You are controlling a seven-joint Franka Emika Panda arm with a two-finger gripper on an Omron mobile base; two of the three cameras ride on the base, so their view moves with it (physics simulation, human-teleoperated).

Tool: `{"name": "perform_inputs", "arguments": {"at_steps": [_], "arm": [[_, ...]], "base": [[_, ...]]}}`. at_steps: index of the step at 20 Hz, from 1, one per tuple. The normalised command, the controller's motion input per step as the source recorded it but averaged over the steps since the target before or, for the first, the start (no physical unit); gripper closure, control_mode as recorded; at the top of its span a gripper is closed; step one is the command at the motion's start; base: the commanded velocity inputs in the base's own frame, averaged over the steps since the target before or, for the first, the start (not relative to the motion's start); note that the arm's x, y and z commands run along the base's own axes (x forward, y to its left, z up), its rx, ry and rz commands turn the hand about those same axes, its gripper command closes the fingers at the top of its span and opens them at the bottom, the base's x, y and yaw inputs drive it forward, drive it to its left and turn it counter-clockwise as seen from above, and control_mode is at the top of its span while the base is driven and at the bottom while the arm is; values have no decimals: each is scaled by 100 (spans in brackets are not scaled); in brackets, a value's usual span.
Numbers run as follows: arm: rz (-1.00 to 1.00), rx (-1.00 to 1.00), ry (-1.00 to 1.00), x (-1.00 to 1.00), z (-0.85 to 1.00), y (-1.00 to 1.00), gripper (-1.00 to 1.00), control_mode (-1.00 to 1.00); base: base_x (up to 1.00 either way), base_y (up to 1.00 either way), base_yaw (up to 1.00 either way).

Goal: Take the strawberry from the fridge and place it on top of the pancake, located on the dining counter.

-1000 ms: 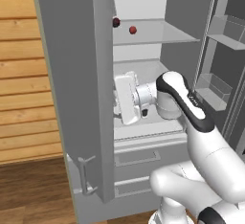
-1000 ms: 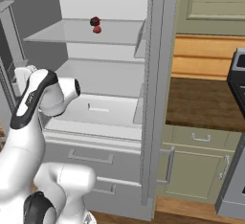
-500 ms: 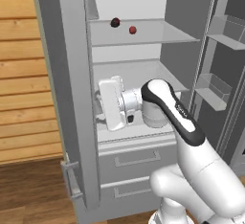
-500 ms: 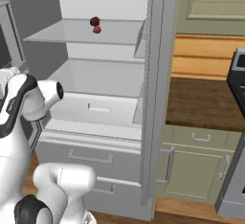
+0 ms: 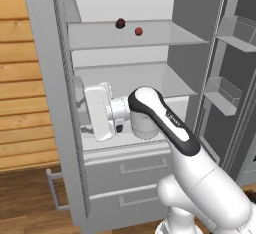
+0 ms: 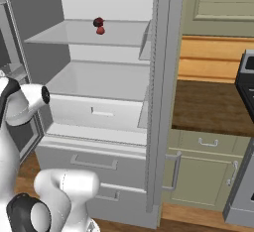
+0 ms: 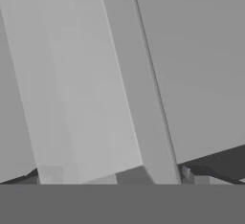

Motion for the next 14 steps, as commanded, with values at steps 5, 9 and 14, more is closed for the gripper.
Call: {"name": "perform_inputs", "arguments": {"at_steps": [5, 9, 14], "arm": [[0, 0, 0, -4, 0, 3, -100, -100], [-2, 0, 0, -3, 0, -18, -100, -100], [-3, 0, 0, -24, 3, -52, -100, -100]], "base": [[0, 0, 0], [0, 0, 0], [0, 0, 0]]}}
